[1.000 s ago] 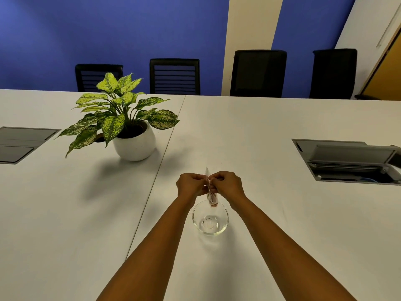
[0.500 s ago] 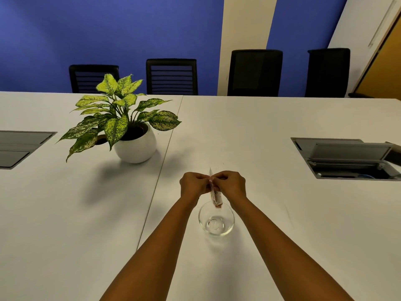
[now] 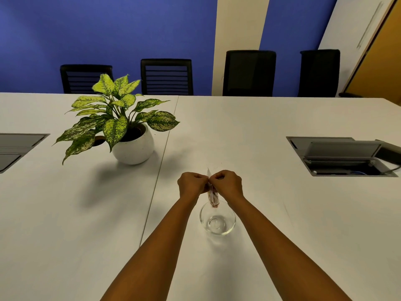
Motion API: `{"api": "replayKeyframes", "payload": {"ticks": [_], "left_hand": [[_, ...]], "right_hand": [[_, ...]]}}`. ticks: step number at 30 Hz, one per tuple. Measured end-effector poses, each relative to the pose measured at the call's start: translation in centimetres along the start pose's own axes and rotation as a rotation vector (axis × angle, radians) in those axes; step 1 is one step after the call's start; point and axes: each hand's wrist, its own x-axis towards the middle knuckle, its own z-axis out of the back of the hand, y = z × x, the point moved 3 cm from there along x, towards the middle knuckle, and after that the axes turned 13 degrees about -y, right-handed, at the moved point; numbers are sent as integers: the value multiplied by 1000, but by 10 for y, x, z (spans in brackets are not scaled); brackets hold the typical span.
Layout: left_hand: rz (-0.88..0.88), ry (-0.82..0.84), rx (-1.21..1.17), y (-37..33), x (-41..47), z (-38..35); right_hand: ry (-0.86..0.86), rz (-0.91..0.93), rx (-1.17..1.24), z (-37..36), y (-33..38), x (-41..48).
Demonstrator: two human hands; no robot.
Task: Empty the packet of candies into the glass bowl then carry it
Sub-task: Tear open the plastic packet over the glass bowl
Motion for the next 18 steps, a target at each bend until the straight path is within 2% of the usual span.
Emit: {"api": "replayKeyframes", "payload": {"ticks": [9, 18], "left_hand": [[-39, 4, 53, 0, 4, 0], [7, 97, 15, 6, -1, -2]], "right_hand": [[4, -55, 99, -1, -4, 0], [-54, 41, 27, 0, -4, -2]]}}
